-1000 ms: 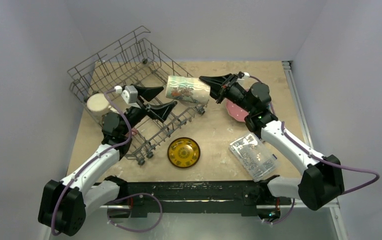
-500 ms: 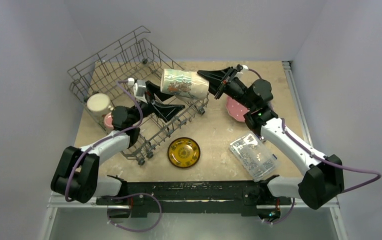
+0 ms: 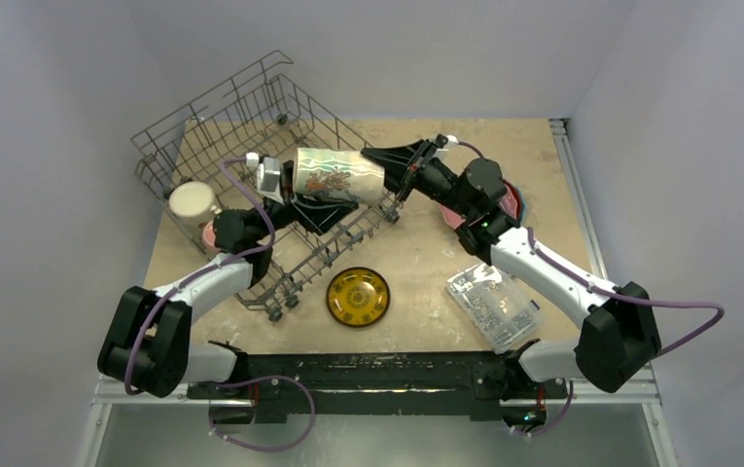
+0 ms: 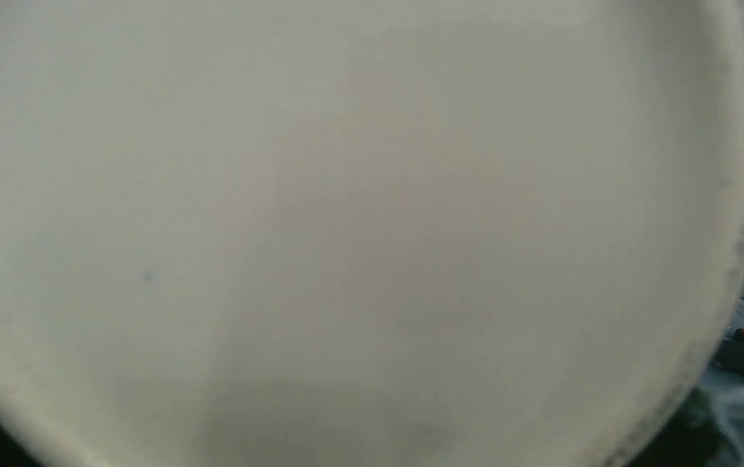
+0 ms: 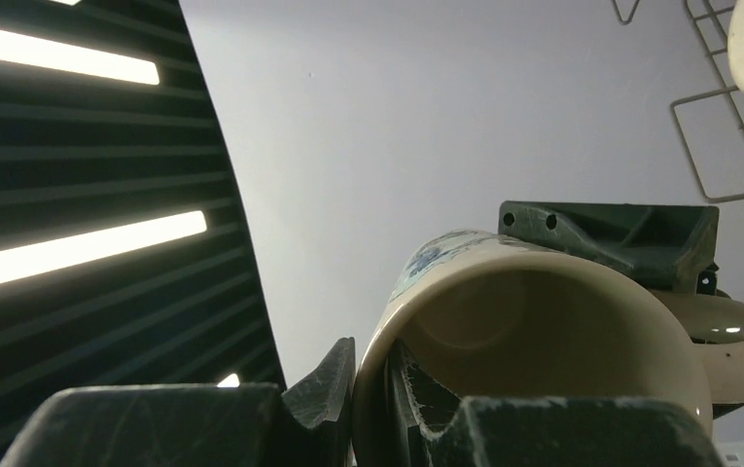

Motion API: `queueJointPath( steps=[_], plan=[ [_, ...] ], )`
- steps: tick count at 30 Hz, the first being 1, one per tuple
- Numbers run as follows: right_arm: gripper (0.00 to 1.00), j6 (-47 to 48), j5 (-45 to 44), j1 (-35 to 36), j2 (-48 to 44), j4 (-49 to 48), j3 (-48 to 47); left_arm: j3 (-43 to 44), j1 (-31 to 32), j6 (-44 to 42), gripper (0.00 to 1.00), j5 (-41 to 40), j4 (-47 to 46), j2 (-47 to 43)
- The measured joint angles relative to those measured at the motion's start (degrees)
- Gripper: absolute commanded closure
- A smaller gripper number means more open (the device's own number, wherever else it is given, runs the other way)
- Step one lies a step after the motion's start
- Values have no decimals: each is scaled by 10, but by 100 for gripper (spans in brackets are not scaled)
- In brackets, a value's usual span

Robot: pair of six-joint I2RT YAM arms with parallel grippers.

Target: Load the mixed dishes into the dish rack

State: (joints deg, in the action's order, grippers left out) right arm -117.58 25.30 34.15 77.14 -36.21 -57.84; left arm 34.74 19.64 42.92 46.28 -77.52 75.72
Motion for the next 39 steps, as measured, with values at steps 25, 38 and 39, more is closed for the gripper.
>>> queueJointPath(
  steps=[25, 38, 39],
  plan=[
    [1, 48, 0, -36, -17, -87, 88, -5, 4, -40, 100, -66, 236, -182],
    [1, 470, -66, -87, -156, 375, 49, 272, 66, -113, 100, -598, 1099, -311],
    [1, 485, -68, -87, -155, 386, 49, 293, 66, -96, 100, -622, 1150, -306]
  ],
)
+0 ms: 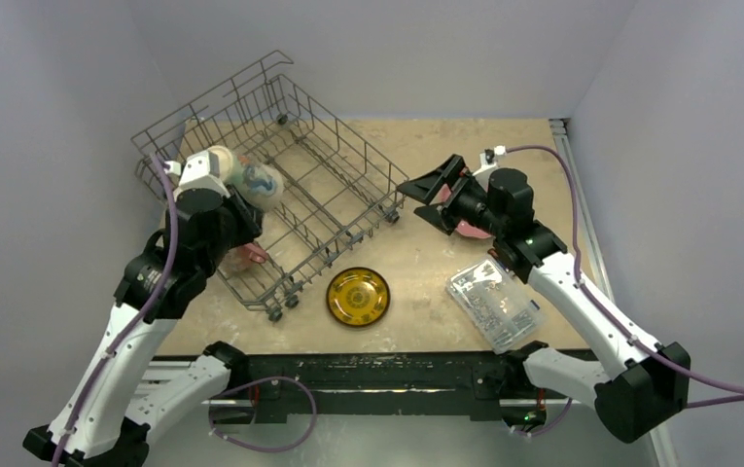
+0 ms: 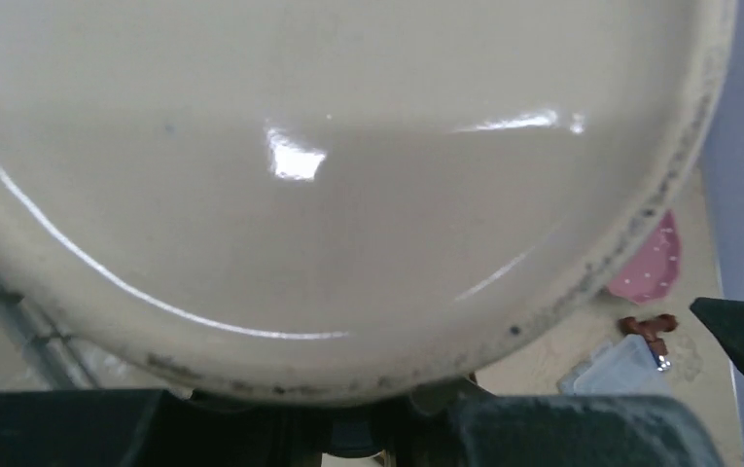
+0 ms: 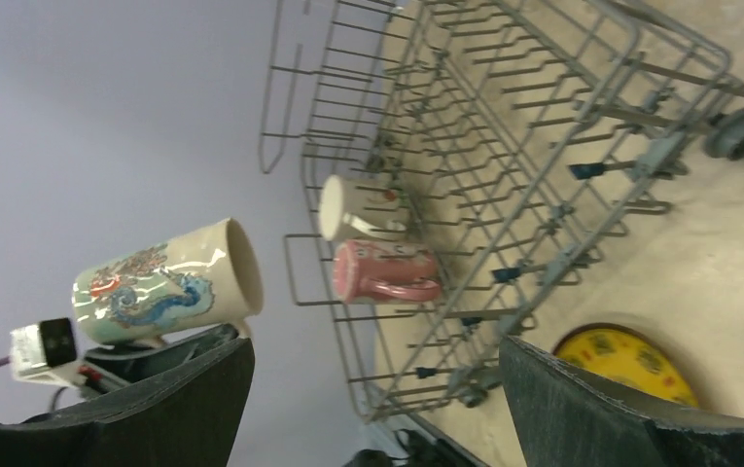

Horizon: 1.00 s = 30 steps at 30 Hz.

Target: Load the mixed dishes into the dish rack

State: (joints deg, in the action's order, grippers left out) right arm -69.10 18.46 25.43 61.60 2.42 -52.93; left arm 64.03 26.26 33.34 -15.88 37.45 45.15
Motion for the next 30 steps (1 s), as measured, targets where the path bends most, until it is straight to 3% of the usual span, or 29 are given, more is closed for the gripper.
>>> queueJointPath(
  steps=[4, 12, 16, 21, 30],
  plan=[
    [1, 52, -5, 0, 26, 41, 0, 99, 9, 114, 100, -91, 244, 54],
    [1, 103, -5, 0, 42, 74, 0, 144, 118, 370, 100, -198, 496, 163],
    [1, 118, -6, 0, 28, 87, 0, 190, 147, 500, 100, -228, 521, 246],
    [1, 129, -10, 0, -6, 97, 6, 190, 165, 614, 100, -236, 518, 281],
    [1, 144, -10, 0, -13, 105, 18, 169, 166, 695, 100, -233, 521, 302]
  ],
)
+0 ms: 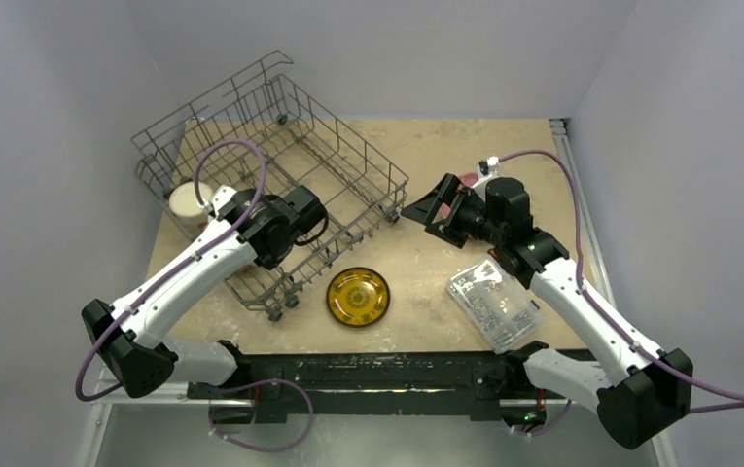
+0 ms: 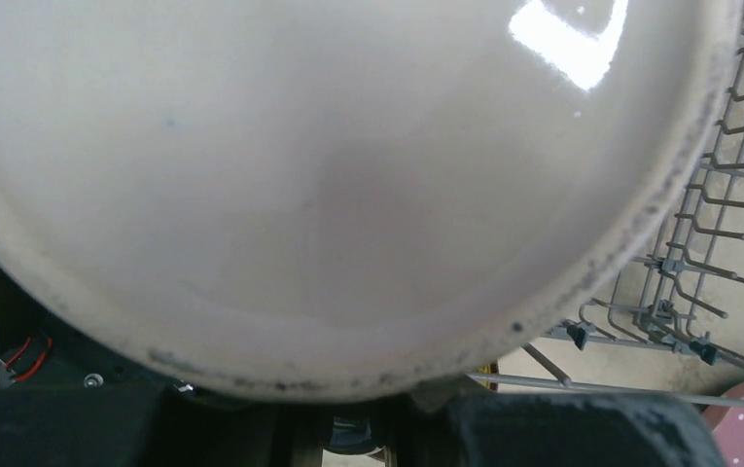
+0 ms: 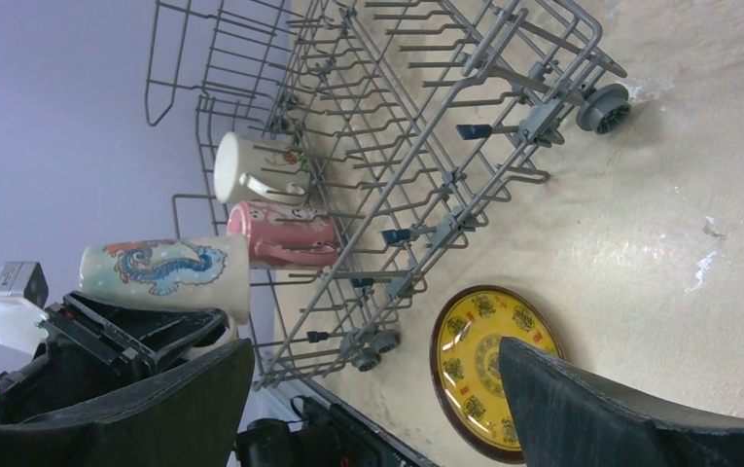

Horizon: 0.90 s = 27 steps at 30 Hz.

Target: Load the mixed dishes into the dish rack

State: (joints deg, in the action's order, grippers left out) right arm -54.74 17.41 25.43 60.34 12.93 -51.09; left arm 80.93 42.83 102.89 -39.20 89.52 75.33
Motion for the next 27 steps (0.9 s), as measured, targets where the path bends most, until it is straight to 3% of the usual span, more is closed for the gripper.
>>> queueJointPath(
  steps=[27],
  plan=[
    [1, 3, 0, 0, 0, -3, 14, -113, -20, -64, 100, 23, -1, -34]
  ],
)
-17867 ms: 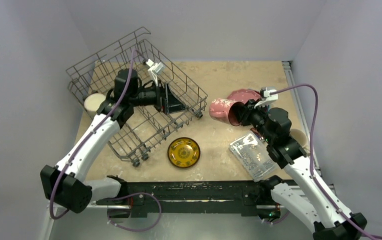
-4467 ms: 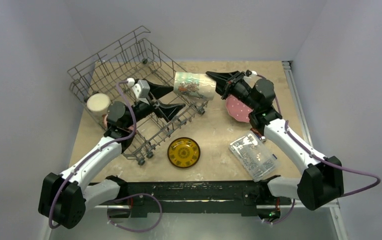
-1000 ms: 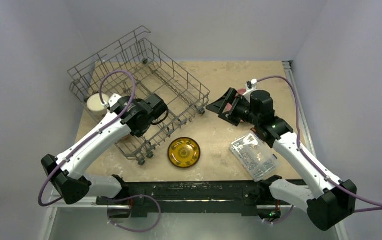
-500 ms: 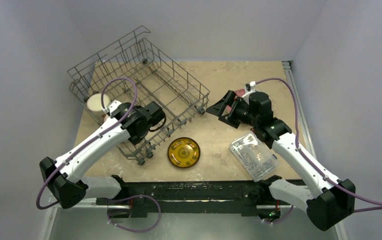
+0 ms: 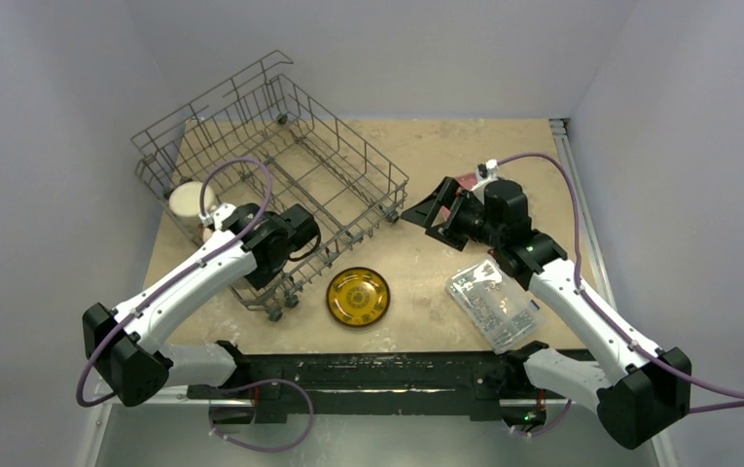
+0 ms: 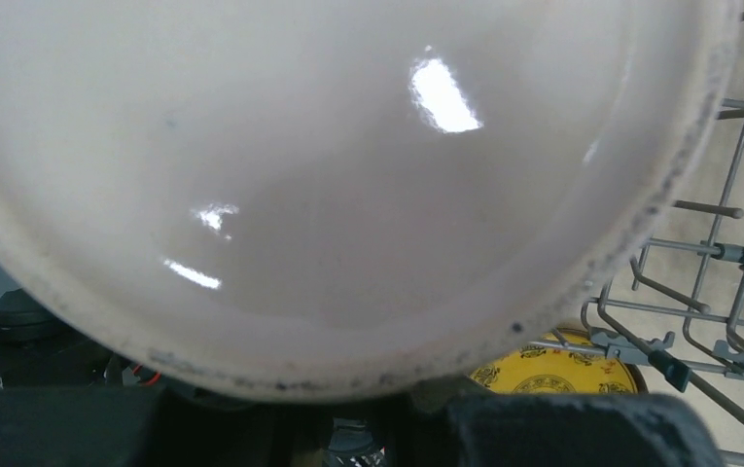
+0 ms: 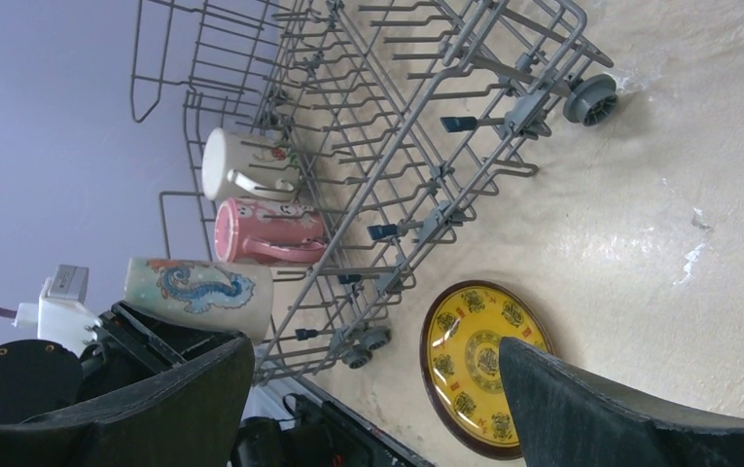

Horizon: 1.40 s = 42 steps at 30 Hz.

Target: Load the mixed dishes into the dish rack

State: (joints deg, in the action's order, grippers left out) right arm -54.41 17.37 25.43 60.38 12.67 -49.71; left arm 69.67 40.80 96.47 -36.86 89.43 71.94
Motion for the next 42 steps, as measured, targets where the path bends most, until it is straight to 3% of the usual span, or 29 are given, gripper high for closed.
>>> queueJointPath(
  steps=[11, 23, 26, 33, 39, 42],
  plan=[
    [1, -1, -2, 0, 11, -2, 6, 4, -17, 35, 100, 4, -2, 97],
    [1, -1, -1, 0, 27, -7, 6, -6, -40, 115, 100, 8, -2, 99],
    [1, -1, -1, 0, 29, -8, 10, -15, -42, 126, 96, 7, -7, 100],
    [1, -1, -1, 0, 30, -9, 13, -19, -43, 135, 80, 9, -13, 130],
    [1, -1, -1, 0, 30, -10, 14, -21, -44, 133, 41, -3, -11, 129],
    [1, -1, -1, 0, 30, -11, 15, -22, -44, 124, 29, -8, -8, 128]
  ],
)
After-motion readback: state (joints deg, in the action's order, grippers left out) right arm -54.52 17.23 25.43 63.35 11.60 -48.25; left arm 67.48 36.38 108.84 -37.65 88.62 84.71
